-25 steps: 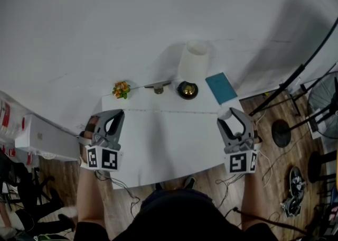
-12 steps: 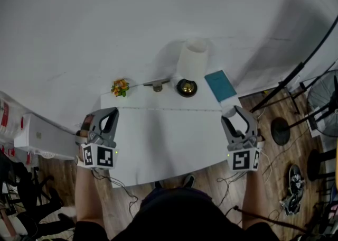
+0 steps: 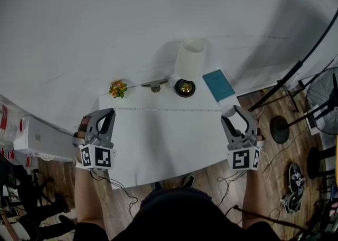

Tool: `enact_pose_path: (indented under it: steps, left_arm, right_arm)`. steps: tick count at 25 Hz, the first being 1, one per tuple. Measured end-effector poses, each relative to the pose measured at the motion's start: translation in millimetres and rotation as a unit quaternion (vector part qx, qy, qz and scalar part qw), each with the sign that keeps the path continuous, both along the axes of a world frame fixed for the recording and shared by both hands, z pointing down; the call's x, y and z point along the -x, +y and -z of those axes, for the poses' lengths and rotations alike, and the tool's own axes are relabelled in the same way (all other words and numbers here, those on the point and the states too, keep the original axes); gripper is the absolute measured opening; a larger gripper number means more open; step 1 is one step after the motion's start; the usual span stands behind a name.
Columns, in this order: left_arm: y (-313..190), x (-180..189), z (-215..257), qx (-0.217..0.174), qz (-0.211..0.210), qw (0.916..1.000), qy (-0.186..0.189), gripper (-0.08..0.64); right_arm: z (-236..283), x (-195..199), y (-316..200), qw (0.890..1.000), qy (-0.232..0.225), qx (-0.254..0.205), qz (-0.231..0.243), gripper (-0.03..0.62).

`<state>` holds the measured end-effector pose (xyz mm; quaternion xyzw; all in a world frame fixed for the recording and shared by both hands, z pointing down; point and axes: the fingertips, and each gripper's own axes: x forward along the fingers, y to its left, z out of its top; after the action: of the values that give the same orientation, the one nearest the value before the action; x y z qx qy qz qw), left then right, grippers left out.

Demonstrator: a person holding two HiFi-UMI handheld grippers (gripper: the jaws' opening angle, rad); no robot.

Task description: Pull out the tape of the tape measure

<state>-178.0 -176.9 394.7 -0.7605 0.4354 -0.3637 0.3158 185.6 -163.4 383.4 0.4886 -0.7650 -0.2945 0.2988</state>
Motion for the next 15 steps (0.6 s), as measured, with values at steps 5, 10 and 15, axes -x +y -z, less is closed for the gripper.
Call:
enact_pose_path:
  steps: [5,10,15]
  left_arm:
    - [-3,3,-3,0.003,0.003,1.0000,0.000,0.011]
    - [-8,8,-6,0.006,0.014,0.9999,-0.001,0.011]
    - [-7,9,-14,0.013,0.017,0.9998,0.001,0.011]
  right_arm:
    - [-3,0,-2,1.000,-0.001,0.002,0.000,0.219]
    - [-6,-5,-7,1.000,-0.005,0.005,-0.007,0.219]
    - [-8,-12,-11,1.000,-0.013,0.012,-0.019,0.219]
